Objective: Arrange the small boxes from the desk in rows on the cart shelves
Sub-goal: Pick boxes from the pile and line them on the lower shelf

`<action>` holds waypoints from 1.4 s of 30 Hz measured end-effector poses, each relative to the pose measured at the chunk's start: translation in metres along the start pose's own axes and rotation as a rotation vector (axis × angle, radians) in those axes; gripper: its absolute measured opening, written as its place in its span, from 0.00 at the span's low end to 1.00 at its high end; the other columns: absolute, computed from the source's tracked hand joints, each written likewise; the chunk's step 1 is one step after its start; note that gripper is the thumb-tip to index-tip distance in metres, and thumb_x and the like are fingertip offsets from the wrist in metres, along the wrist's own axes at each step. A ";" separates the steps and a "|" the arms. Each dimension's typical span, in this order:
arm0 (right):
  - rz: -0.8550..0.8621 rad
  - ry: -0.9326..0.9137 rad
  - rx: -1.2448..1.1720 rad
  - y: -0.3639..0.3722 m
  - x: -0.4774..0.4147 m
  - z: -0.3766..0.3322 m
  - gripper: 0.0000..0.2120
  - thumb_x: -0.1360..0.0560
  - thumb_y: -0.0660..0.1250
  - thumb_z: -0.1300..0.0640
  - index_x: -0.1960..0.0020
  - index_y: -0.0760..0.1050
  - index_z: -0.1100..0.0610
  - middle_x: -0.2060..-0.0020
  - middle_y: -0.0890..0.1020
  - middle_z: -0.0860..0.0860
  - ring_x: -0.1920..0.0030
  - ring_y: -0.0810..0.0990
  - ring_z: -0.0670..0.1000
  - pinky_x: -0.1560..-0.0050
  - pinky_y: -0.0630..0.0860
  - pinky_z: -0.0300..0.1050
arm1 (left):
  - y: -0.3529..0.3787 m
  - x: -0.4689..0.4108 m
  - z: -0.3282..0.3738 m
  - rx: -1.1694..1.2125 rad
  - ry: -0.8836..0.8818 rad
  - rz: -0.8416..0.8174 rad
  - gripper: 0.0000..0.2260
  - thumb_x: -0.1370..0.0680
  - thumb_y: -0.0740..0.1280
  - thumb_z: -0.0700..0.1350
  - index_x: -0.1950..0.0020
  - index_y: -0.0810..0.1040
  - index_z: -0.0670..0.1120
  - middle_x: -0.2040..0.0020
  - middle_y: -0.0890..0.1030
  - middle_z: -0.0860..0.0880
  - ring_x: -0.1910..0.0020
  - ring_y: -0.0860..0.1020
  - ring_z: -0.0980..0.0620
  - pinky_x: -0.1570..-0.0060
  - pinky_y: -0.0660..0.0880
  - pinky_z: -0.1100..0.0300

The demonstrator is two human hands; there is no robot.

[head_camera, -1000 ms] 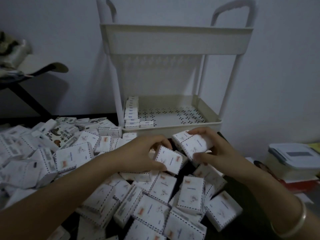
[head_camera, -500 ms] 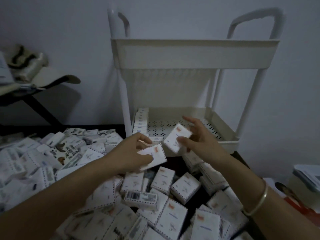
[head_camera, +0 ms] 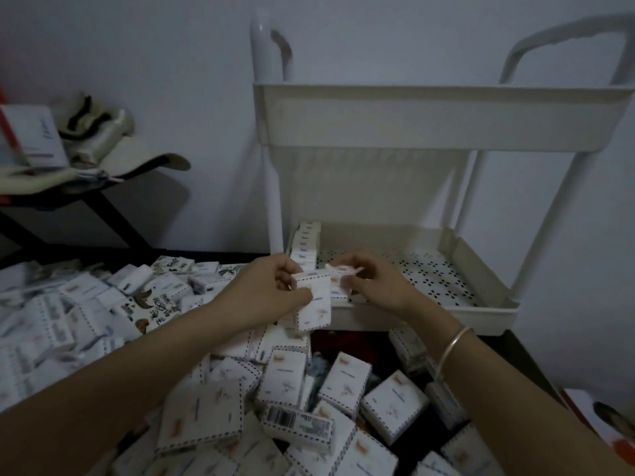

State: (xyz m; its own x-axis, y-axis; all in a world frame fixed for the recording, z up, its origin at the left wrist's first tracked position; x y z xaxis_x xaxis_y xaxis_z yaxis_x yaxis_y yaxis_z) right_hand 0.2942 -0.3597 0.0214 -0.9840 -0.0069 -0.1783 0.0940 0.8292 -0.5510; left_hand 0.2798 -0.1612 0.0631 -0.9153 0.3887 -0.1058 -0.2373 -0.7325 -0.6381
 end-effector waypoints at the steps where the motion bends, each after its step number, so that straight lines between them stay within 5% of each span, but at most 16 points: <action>1: -0.022 0.019 -0.018 0.000 0.000 0.000 0.15 0.25 0.68 0.62 0.52 0.78 0.40 0.49 0.82 0.47 0.52 0.82 0.51 0.50 0.81 0.49 | -0.002 -0.004 0.004 -0.008 0.021 0.025 0.12 0.27 0.74 0.45 0.46 0.76 0.49 0.60 0.77 0.55 0.64 0.75 0.60 0.67 0.70 0.76; 7: -0.087 0.166 -0.087 0.006 -0.003 0.008 0.11 0.26 0.66 0.64 0.48 0.74 0.51 0.56 0.82 0.55 0.59 0.82 0.49 0.54 0.79 0.44 | -0.010 -0.030 0.045 -0.128 0.279 0.145 0.13 0.25 0.71 0.44 0.43 0.73 0.49 0.54 0.79 0.55 0.57 0.78 0.59 0.60 0.75 0.68; 12: -0.058 0.284 -0.141 0.003 -0.005 0.016 0.09 0.24 0.62 0.63 0.47 0.74 0.52 0.54 0.82 0.56 0.53 0.81 0.55 0.42 0.78 0.55 | 0.012 -0.048 0.059 -0.489 0.457 0.248 0.11 0.24 0.68 0.40 0.44 0.72 0.50 0.48 0.78 0.51 0.53 0.77 0.50 0.54 0.77 0.51; 18: -0.057 0.375 -0.328 -0.002 -0.002 0.021 0.18 0.24 0.59 0.69 0.36 0.68 0.56 0.47 0.82 0.58 0.51 0.83 0.59 0.50 0.81 0.50 | 0.034 -0.081 0.044 -0.686 0.329 0.055 0.09 0.25 0.66 0.35 0.46 0.72 0.44 0.49 0.76 0.45 0.49 0.75 0.46 0.60 0.70 0.56; 26: 0.034 0.371 -0.284 -0.005 -0.003 0.025 0.20 0.23 0.54 0.73 0.37 0.65 0.55 0.44 0.77 0.57 0.51 0.83 0.62 0.53 0.82 0.53 | 0.053 -0.091 0.029 -0.897 0.222 -0.294 0.15 0.24 0.63 0.38 0.38 0.73 0.45 0.46 0.77 0.45 0.51 0.75 0.47 0.60 0.69 0.58; 32: 0.195 0.186 -0.183 -0.032 0.011 0.011 0.20 0.25 0.51 0.77 0.41 0.70 0.58 0.51 0.77 0.56 0.53 0.76 0.56 0.52 0.75 0.49 | 0.052 -0.084 0.033 -0.947 0.245 -0.263 0.19 0.24 0.62 0.36 0.33 0.74 0.48 0.39 0.72 0.41 0.42 0.72 0.45 0.53 0.67 0.59; 37: 0.248 0.074 -0.005 -0.077 0.059 -0.010 0.22 0.23 0.51 0.74 0.45 0.74 0.54 0.50 0.81 0.51 0.49 0.79 0.51 0.51 0.78 0.40 | 0.055 -0.076 0.034 -0.971 0.355 -0.145 0.08 0.27 0.62 0.34 0.52 0.78 0.43 0.48 0.79 0.42 0.52 0.74 0.48 0.57 0.75 0.56; 42: 0.156 0.139 0.243 -0.088 0.115 -0.005 0.15 0.22 0.58 0.69 0.45 0.75 0.53 0.54 0.81 0.47 0.54 0.80 0.47 0.58 0.77 0.35 | 0.068 -0.045 0.067 -0.640 0.474 -0.058 0.14 0.23 0.61 0.38 0.42 0.79 0.49 0.43 0.78 0.50 0.45 0.76 0.49 0.47 0.74 0.56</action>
State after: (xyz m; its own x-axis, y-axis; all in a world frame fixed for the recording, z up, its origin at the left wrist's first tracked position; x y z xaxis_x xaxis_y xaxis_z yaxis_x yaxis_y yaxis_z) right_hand 0.1721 -0.4311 0.0537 -0.9646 0.1996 -0.1723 0.2622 0.6563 -0.7074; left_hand 0.2834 -0.2660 0.0756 -0.6374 0.7179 -0.2799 0.0839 -0.2965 -0.9513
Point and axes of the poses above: each hand's wrist, its own x-axis away from the middle knuckle, its own y-axis out of the palm, z = x × y, the point moved 6 cm from there along -x, towards the middle knuckle
